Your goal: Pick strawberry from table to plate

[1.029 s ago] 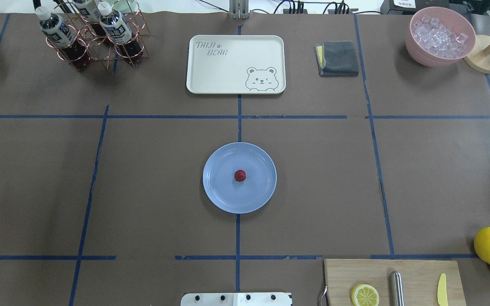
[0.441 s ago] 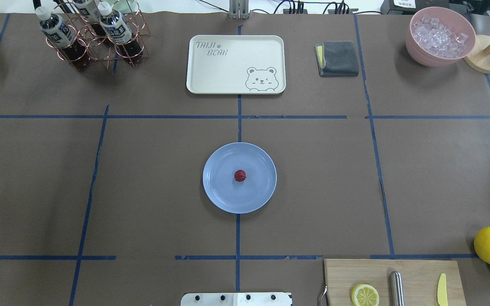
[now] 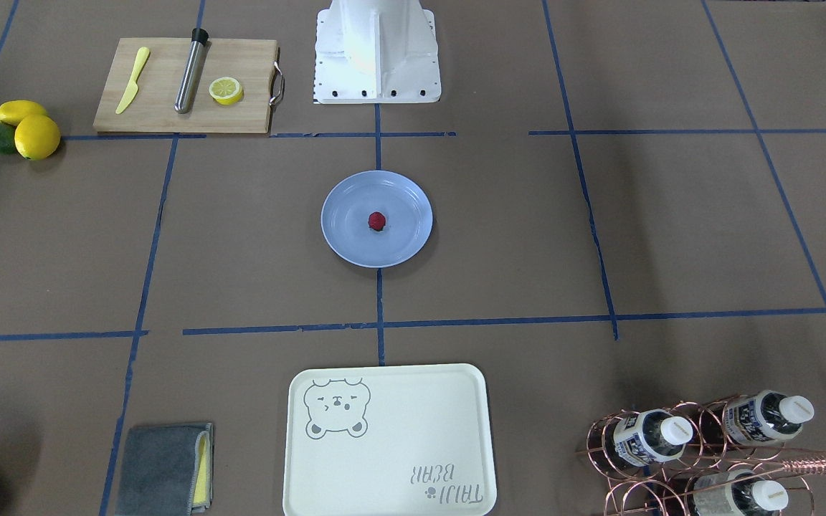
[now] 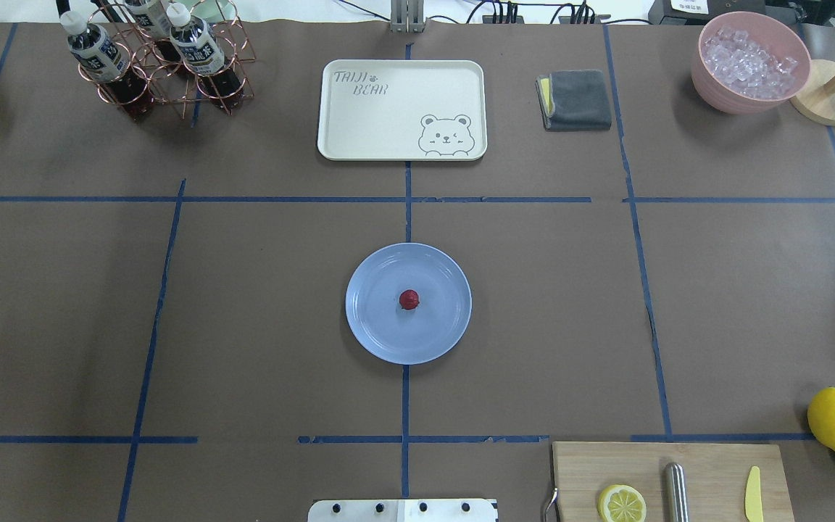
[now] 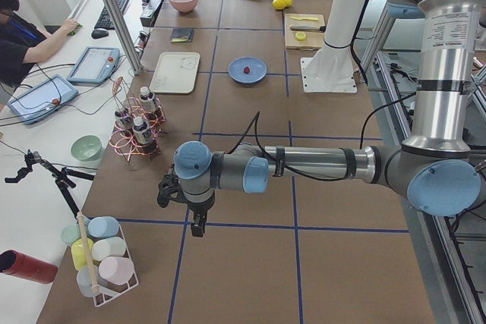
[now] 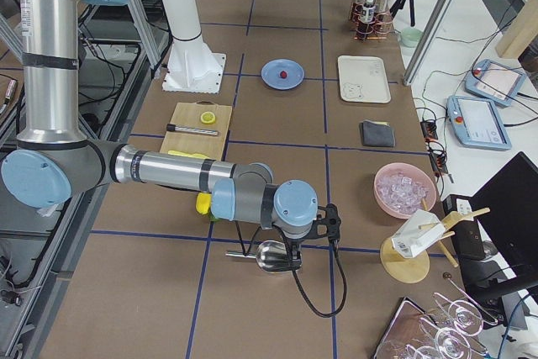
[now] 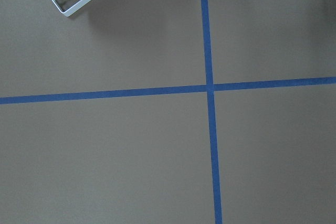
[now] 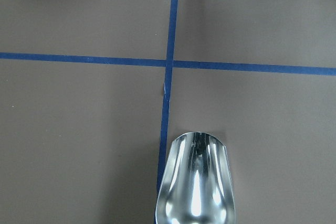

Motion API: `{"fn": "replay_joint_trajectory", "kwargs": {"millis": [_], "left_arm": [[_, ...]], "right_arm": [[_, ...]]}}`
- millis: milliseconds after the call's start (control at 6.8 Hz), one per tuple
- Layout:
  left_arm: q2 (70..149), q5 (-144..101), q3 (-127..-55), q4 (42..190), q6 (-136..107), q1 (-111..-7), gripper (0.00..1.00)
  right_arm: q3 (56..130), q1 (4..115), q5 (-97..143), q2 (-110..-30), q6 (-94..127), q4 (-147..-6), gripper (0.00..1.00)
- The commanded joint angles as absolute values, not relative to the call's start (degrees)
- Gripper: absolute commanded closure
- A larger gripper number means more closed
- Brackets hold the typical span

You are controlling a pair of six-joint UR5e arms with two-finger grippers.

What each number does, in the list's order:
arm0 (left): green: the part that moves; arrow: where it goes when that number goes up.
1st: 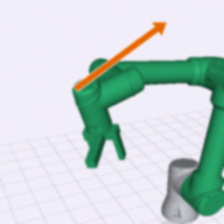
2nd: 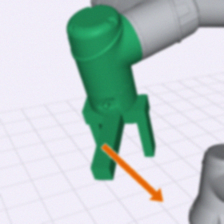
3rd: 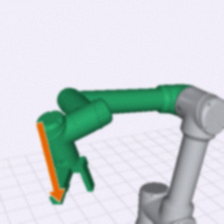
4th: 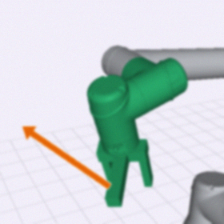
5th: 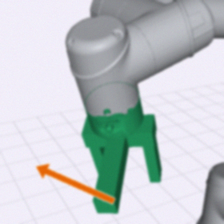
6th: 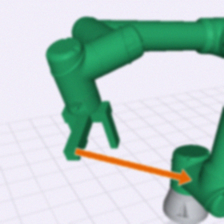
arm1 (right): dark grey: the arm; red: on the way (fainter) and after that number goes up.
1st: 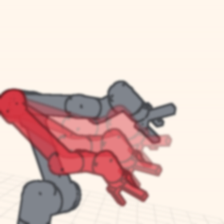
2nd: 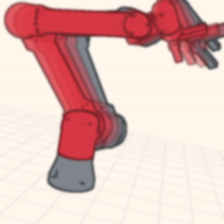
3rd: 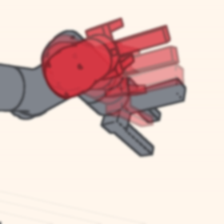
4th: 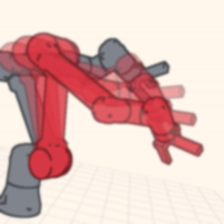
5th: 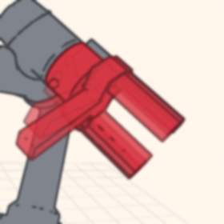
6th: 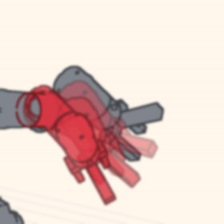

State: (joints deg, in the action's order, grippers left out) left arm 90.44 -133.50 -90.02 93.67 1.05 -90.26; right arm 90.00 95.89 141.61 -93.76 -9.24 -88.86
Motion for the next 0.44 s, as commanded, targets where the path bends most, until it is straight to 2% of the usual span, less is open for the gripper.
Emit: {"fn": "replay_joint_trajectory", "kwargs": {"millis": [0,294], "left_arm": [[90.4,-133.5,-90.1,93.7,1.1,-90.3,0.0],[90.4,-133.5,-89.9,93.7,1.1,-90.3,0.0]], "right_arm": [[90.0,95.9,141.6,-93.7,-9.2,-88.9,0.0],[90.1,95.9,141.7,-93.7,-9.2,-88.9,0.0]]}}
